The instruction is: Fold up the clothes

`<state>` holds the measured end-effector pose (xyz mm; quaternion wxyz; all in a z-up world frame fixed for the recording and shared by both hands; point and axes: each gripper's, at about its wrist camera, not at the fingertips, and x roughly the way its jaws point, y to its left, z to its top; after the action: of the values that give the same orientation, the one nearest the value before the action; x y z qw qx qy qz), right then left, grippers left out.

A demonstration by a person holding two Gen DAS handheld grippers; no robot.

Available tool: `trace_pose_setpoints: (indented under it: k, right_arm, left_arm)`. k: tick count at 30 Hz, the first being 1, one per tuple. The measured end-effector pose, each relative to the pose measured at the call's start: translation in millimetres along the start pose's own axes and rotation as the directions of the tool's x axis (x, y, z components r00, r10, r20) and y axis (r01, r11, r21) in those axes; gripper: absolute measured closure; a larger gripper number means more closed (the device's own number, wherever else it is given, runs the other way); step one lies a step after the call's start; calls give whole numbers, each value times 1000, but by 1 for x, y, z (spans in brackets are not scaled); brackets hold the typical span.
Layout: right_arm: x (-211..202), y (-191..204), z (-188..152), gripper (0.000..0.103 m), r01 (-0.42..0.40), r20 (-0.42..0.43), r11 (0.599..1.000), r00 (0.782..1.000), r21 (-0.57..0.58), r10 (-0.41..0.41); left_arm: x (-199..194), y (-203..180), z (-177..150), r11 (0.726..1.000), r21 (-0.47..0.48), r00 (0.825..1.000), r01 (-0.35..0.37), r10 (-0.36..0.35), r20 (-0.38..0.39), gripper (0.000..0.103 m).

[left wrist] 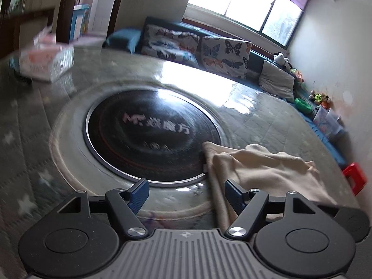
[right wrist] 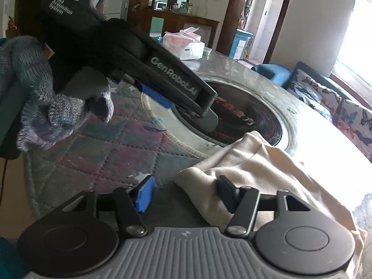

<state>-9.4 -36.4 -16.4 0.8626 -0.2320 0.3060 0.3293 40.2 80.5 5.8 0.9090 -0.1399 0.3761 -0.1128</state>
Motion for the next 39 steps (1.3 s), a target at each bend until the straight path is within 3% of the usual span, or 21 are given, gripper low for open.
trace_pose_setpoints:
  k: [1,4,7,12,18,20,24,29,31,34,37,39]
  right_arm:
    - [1,-1,0,64,17,0,1000,1000,1,-17]
    - [-2,-9,0,83,31,9,999,999,42,-31]
    - [-8,-22,0,86,13,32,994,999,106,-16]
    - [-26,-42,1,88,-20,87,978,996,209,2]
    - [-39,-58,-5,90,-67,130,952,991,298,29]
    - [-41,-59,-8,90,-76,139,950,990,303,35]
    - [-47,-61,-13,90,-101,152,946,987,307,56]
    - [-52,-65,-23,88,-107,147,941,987,322,62]
    - [-59,-72,-30,79,-91,156,932,987,350,38]
    - [-71,-91,-42,77,-29,148,914,988,406,-34]
    - [-79,-119,-58,75,90,98,884,984,459,-151]
    - [-81,-142,-73,75,177,47,844,972,506,-232]
  left_arm:
    - [2,0,0,1000,-28,1000,14,-14,-13,28]
    - [9,-1,1,992,-115,997,53,-58,-43,28]
    - [14,-4,1,982,-173,995,73,-84,-56,28]
    - [21,-10,4,963,-249,991,102,-121,-63,28]
    - [38,-17,1,921,-357,978,155,-194,-74,30]
    - [42,-19,0,914,-367,974,170,-213,-78,38]
    - [53,-17,-5,893,-408,961,192,-256,-108,81]
    - [54,-15,-6,906,-376,963,193,-249,-106,86]
    - [53,-16,-6,911,-365,964,190,-243,-106,86]
    - [51,-16,-6,919,-349,967,184,-234,-105,86]
    - [50,-16,-5,926,-333,969,178,-224,-104,86]
    - [49,-16,-5,931,-322,970,174,-218,-104,86]
